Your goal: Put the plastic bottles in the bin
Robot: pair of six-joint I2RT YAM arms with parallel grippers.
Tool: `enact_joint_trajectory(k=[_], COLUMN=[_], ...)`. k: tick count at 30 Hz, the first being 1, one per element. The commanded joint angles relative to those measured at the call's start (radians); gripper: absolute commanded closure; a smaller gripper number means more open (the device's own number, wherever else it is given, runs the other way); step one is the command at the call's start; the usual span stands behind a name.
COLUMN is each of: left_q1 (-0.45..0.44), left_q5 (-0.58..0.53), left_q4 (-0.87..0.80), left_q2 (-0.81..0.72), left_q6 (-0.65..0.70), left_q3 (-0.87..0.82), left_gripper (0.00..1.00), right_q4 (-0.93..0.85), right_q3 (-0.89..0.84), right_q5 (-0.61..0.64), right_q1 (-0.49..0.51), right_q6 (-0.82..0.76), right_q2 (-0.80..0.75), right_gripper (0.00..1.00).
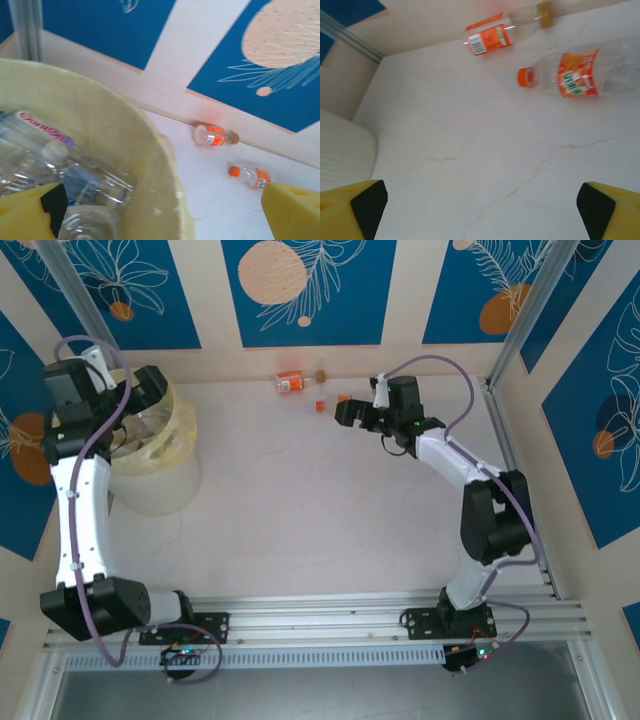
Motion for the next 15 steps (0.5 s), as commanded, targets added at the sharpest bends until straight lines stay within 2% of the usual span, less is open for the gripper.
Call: enact_joint_trajectory(k=[1,4,7,10,12,15], left_q1=[-0.112,-0.220,-0.305,-0.352,-0.380,-0.407], left_q5=[-0.071,-0.092,-0.065,0.013,0.016,0.026], left_q4=[-0.023,-0.026,0.016,0.111,0.153,0.192], left_q2=[-0.014,-0.014,-0.019,-0.030,-0.040,-0.045], left_q6=[0.036,0.052,0.055,0.034,0.036,0.060], left_q3=[0.049,0.064,0.030,-0.046,-0.082,-0.127], left_gripper=[0.00,0.00,0.00,0.00,0.00,0.00], right_q4=[-0.138,-0.325,-0.475,-0.587,-0.649,-0.644], right_q3=[0.157,0.428,0.719,1.033,1.228,1.372], right_q5=[-0.039,-0.143,-0.281,-0.370,-0.405,-0.440], right_q1=[-0.039,-0.086,-0.138,-0.173,-0.182,-0.186], right_q6=[-0.198,-0.399,-0.479,-0.476,-0.444,-0.379], right_q2=[0.123,0.292,0.489,0.692,0.818,0.942], right_gripper=[0.00,0.01,0.01,0.00,0.00,0.00])
